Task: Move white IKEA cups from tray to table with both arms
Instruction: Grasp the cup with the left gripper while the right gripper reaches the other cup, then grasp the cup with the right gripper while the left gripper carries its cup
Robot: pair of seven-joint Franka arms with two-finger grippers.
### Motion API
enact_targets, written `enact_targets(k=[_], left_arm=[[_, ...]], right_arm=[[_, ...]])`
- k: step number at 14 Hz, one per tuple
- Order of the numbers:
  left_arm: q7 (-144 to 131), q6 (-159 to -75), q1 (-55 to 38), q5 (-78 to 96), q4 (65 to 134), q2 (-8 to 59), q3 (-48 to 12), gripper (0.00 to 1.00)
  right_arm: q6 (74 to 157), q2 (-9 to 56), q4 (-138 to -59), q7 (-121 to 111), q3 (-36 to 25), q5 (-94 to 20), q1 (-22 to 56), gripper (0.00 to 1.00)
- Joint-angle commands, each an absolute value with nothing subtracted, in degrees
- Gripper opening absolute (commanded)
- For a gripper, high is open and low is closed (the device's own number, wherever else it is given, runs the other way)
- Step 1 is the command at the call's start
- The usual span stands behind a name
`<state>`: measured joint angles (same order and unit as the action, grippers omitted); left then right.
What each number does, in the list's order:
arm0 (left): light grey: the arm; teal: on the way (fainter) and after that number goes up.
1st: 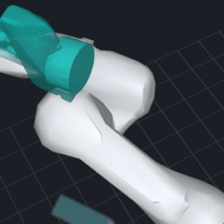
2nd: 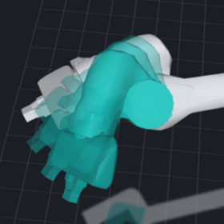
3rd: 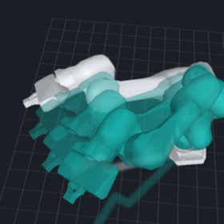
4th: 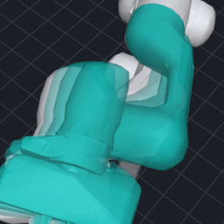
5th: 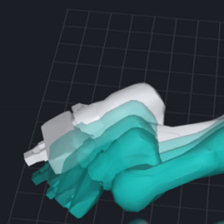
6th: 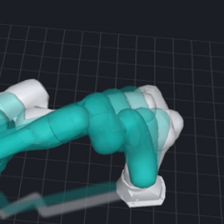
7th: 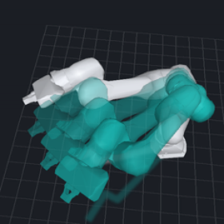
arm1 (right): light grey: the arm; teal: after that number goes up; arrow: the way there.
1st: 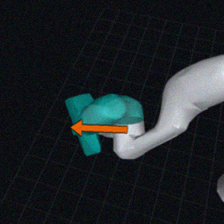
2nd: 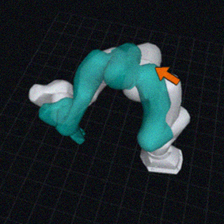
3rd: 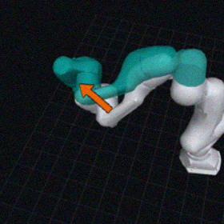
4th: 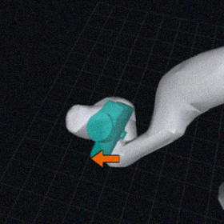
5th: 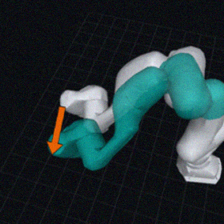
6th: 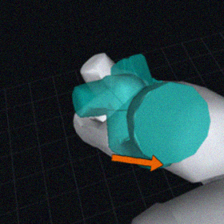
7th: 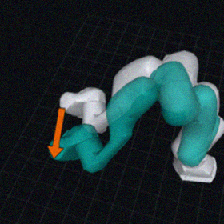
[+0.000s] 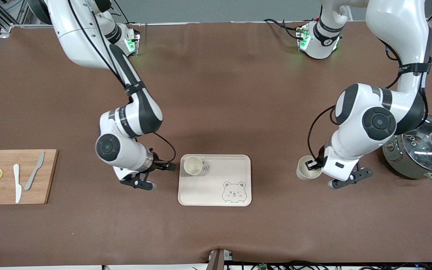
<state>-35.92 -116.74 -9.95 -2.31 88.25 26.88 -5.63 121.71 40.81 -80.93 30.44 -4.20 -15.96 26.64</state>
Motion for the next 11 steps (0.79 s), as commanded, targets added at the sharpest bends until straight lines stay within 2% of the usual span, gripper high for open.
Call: enact_targets(k=[1,3,7,9,11], left_arm=[[-34.98,-117.51,-8.18,-0.7,94.82,24.26,-5.89,0.0],[-34.89,-119.17,-6.25,-0.7,98.24,24.34,-5.98,0.0],[-32.36,-127.61,-2.92,-0.88,106.95,23.91,-6.15,0.0],[-28.14,-128.23,-0.1,-0.88,108.54,23.91,-6.15,0.0],[-25.41,-129.28,1.93,-0.79,109.77,24.17,-6.24,0.0]], right_arm=[[121.81,43.32,-77.26,33.74,-4.83,-17.32,29.17,1.0],[123.47,44.47,-76.55,34.45,-4.92,-17.23,30.14,1.0],[125.42,45.62,-76.81,35.07,-4.92,-16.79,31.29,0.98],[125.51,46.31,-76.99,35.24,-4.92,-16.7,31.38,0.75],[126.47,47.02,-76.99,35.51,-4.92,-17.31,31.9,0.48]])
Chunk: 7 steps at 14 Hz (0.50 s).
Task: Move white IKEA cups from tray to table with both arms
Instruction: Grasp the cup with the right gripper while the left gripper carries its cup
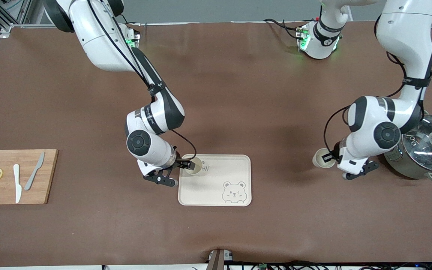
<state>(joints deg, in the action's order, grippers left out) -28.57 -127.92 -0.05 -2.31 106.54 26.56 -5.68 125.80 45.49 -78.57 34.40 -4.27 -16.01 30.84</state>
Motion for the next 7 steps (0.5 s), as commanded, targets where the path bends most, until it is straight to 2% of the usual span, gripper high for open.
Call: enact_targets(k=[1,2,4,7], left_arm=[[-24.36,-129.9,2.8,-0.79,110.12,24.26,-6.24,0.0],[-23.3,-130.6,3.6,-0.79,110.91,24.43,-6.24,0.0],[-20.23,-134.36,5.7,-0.79,113.1,24.7,-6.24,0.0],[-18.63,-135.44,6.33,-0.79,113.64,25.31,-6.42,0.0]], right_arm=[[126.56,47.28,-76.99,36.9,-4.92,-17.4,31.99,0.33],[126.56,47.46,-76.91,39.26,-4.92,-17.4,32.08,0.19],[126.65,47.72,-76.82,39.81,-4.92,-17.4,32.26,0.02],[126.39,47.55,-76.47,39.29,-4.92,-17.4,32.08,0.0]])
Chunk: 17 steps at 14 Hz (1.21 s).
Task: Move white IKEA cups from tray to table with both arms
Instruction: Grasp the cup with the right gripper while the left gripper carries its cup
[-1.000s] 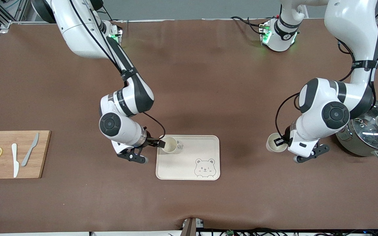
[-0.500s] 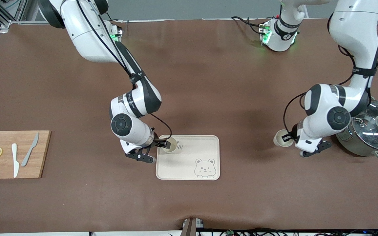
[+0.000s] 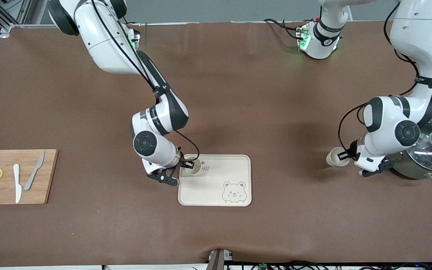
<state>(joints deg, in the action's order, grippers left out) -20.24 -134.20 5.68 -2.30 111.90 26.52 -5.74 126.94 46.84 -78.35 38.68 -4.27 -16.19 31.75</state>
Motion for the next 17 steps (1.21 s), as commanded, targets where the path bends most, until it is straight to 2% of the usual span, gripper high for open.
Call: enact_targets(k=[1,3,6,8,10,12,13,14,15,16,17], left_arm=[[-18.63,-135.53,6.33,-0.79,113.64,25.31,-6.42,0.0],[-18.63,-135.61,6.42,-0.79,113.56,25.75,-6.42,0.0],[-18.63,-135.53,6.42,-0.79,113.47,25.75,-6.42,0.2],[-18.63,-135.53,6.42,-0.79,113.38,25.75,-6.42,0.3],[-18.63,-135.53,6.42,-0.79,113.12,25.66,-6.5,0.32],[-18.55,-135.53,6.42,-0.79,112.85,25.32,-6.5,0.52],[-18.46,-135.53,6.5,-0.79,112.85,24.96,-6.5,0.57],[-18.46,-135.53,6.68,-0.79,112.85,24.7,-6.5,0.68],[-18.46,-135.53,6.77,-0.79,112.85,24.09,-6.59,0.9],[-18.37,-135.44,6.77,-0.79,112.85,23.56,-6.68,1.0],[-18.37,-135.09,6.77,-0.79,112.85,22.68,-6.59,1.0]], right_arm=[[125.86,47.2,-76.2,39.2,-4.83,-17.4,31.47,0.0],[123.16,46.06,-74.72,39.29,-4.92,-17.4,30.59,0.0],[115.42,45.09,-72.69,37.19,-5.27,-16.96,27.44,0.0],[114.44,41.68,-76.88,29.31,-5.19,-17.14,24.44,0.0],[114.52,37.99,-81.8,26.2,-5.36,-16.7,22.33,0.0],[114.7,33.77,-86.9,23.22,-5.36,-14.78,20.57,0.0],[115.31,31.75,-90.06,22.16,-5.36,-12.42,20.04,0.0],[117.14,29.64,-93.39,21.37,-5.36,-9.96,19.17,0.0],[118.9,27.53,-97.43,19.88,-5.36,-8.37,17.94,0.0],[121.44,25.51,-101.73,16.64,-5.36,-8.18,16.8,0.0],[124.68,23.66,-105.87,11.74,-5.36,-8.0,14.61,0.0]])
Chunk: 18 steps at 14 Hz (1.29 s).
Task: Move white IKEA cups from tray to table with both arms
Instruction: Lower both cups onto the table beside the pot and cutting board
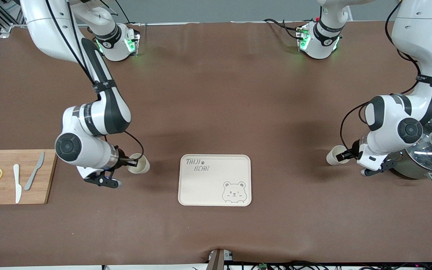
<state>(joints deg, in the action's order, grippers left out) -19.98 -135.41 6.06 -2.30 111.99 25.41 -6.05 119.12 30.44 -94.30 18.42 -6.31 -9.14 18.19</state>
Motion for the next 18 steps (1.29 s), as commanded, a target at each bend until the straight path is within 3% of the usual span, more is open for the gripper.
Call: enact_targets(k=[1,8,11,18], left_arm=[[-18.46,-134.83,6.68,-0.79,112.85,22.07,-6.68,1.0],[-14.15,-130.26,6.77,-0.79,111.8,15.21,-6.59,1.0],[-11.69,-128.77,6.77,-0.79,111.8,11.53,-6.5,1.0],[-4.76,-113.66,8.08,-0.88,104.77,5.9,-6.24,1.0]], right_arm=[[126.89,22.25,-109.13,6.56,-5.36,-8.0,11.89,0.0],[128.14,18.28,-116.54,-15.97,-5.36,-7.65,-3.58,0.0],[129.98,19.51,-116.54,-18.19,-5.36,-7.56,-6.32,0.0],[133.85,23.9,-117.77,-21.96,-5.27,-7.56,-8.87,0.0]])
